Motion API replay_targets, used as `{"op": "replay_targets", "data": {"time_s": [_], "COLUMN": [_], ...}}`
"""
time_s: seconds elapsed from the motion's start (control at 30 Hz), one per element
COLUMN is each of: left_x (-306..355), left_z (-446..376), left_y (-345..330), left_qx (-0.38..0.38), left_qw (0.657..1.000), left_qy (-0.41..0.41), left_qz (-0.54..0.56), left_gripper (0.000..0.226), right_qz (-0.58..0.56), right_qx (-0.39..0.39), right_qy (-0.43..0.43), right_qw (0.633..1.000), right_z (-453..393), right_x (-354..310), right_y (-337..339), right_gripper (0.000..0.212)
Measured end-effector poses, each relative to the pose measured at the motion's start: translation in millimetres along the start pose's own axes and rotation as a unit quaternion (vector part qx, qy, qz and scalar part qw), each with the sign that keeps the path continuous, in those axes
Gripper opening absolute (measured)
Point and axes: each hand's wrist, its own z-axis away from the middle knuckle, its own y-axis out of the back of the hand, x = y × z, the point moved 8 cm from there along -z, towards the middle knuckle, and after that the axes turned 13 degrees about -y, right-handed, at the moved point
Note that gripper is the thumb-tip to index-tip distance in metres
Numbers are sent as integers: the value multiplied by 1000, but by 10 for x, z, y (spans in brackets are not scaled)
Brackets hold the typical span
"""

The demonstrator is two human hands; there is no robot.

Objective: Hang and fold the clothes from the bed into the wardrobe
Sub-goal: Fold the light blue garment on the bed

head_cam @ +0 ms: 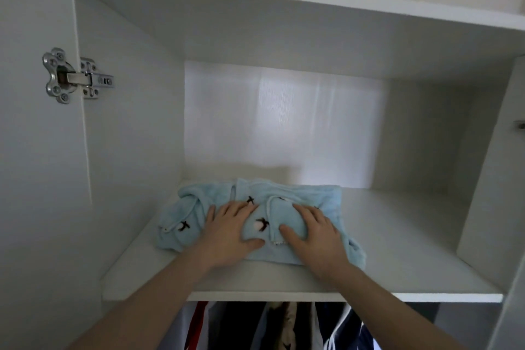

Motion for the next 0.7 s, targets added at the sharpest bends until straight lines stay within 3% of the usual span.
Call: {"op": "replay_targets", "data": {"time_s": [0.13, 0.23, 0.33, 0.43, 0.63, 0.7], "left_x": [-279, -529, -764, -976, -1311, -1400], "left_z": [-199, -327, -458, -590, -845, -929], "left_y": [-134, -207, -334, -467, -573, -600], "left_qx": [-5, -12, -22, -24, 11, 11], "left_qw": [998, 994, 994, 992, 988, 987], "left_qy": [-7, 35, 96, 127, 156, 162], "left_qz": [-54, -99, -45, 14, 8, 5], "left_gripper": [105, 95, 90, 90, 86, 86], "right_qz": [45, 78, 89, 97, 89, 91], "right_qx": [-26, -49, -59, -71, -82, -85], "right_qy": [-7, -20, -35, -38, -23, -20], "right_qw": [999, 995, 994, 992, 992, 992], "right_z": [-276, -469, -657, -877, -1298, -1428], "right_x": [-1, -55, -104, -118, -162, -175], "right_y": [-266, -492, -683, -876, -1172, -1274], "right_gripper": [88, 93, 95, 81, 85, 76]}}
